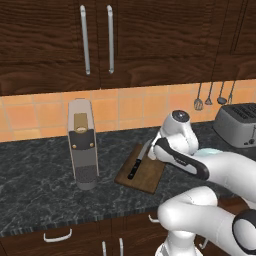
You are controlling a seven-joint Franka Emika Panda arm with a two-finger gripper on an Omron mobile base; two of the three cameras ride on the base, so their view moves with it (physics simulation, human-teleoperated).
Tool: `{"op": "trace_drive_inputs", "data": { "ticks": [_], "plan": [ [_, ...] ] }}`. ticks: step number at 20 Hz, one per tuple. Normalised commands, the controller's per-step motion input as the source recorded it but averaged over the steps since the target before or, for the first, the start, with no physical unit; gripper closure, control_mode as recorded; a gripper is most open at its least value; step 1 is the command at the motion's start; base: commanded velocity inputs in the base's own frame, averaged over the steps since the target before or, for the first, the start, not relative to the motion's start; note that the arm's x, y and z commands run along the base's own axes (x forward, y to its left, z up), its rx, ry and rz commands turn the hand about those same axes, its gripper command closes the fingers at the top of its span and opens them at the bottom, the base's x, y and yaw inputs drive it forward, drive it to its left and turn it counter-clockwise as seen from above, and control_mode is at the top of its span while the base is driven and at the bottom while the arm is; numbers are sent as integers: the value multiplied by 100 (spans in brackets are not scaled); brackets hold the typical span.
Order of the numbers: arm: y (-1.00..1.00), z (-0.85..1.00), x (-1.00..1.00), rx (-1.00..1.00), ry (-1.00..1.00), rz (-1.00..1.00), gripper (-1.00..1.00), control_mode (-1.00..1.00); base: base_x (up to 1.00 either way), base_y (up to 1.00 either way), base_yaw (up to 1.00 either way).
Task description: Pick up the knife from the drawer and place it on the cutting board. Then place the meat from the plate to the cutting board.
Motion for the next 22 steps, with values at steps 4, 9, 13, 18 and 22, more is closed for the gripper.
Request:
{"op": "trace_drive_inputs", "data": {
  "ticks": [4,9,13,18,22],
  "plan": [
    [18,-25,0,-6,0,5,100,-100,0,0,0],
    [11,-27,-1,-6,3,3,-100,-100,0,0,0],
    [1,-2,1,-1,0,0,-100,-100,0,0,0],
    [27,9,2,0,0,-3,-100,-100,0,0,0],
    [-6,64,-64,1,-23,0,-100,-100,0,0,0]
  ]
}}
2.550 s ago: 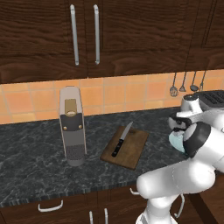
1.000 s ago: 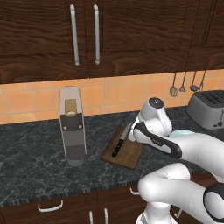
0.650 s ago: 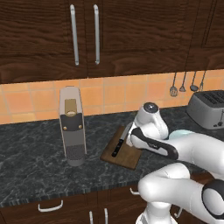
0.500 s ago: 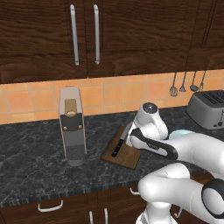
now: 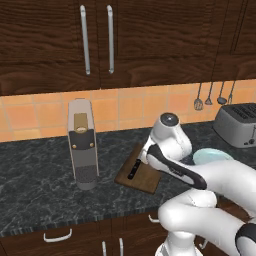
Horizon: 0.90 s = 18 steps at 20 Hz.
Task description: Pick up the knife from the drawer and place it on the cutting board. Then place the meat from the plate to the cutting board.
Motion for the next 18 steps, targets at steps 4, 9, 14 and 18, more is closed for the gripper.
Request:
{"op": "trace_drive_inputs", "data": {
  "ticks": [4,9,14,18],
  "plan": [
    [-62,99,-100,11,-61,-5,-100,-100,0,0,0],
    [-99,89,-100,11,-70,0,-100,-100,0,0,0],
    [-100,50,-98,10,-62,0,-100,-100,0,0,0],
    [-100,33,-94,10,-61,-1,-100,-100,0,0,0]
  ]
}}
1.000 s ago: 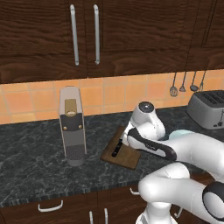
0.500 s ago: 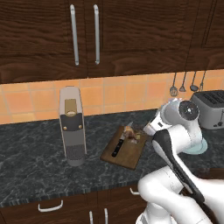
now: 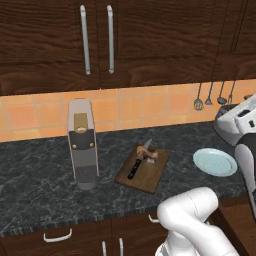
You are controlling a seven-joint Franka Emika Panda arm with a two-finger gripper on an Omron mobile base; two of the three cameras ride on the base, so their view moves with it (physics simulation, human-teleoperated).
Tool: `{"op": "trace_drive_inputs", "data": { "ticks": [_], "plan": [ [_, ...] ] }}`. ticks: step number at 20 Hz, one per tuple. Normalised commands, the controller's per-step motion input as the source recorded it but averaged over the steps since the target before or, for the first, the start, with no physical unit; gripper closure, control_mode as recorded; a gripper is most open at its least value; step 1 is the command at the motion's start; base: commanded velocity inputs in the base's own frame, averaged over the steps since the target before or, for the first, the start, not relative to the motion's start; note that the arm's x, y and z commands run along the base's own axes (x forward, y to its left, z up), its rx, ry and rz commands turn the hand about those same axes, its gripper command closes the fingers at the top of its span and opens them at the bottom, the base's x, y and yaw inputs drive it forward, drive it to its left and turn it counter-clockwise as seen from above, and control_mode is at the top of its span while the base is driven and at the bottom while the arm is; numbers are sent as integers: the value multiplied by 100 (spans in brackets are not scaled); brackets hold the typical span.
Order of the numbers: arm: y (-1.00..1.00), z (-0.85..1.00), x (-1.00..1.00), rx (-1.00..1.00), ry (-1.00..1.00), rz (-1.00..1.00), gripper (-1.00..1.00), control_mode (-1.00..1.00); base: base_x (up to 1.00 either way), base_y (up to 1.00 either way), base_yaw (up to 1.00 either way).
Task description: Pick up the knife from the drawer and place it on the cutting board. Then place the meat from the plate to the cutting board.
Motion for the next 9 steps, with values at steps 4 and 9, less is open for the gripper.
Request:
{"op": "trace_drive_inputs", "data": {
  "ticks": [4,9],
  "plan": [
    [-21,0,-23,6,-10,-4,-100,-100,0,0,0],
    [-4,-11,-13,-1,-4,0,-100,-100,0,0,0]
  ]
}}
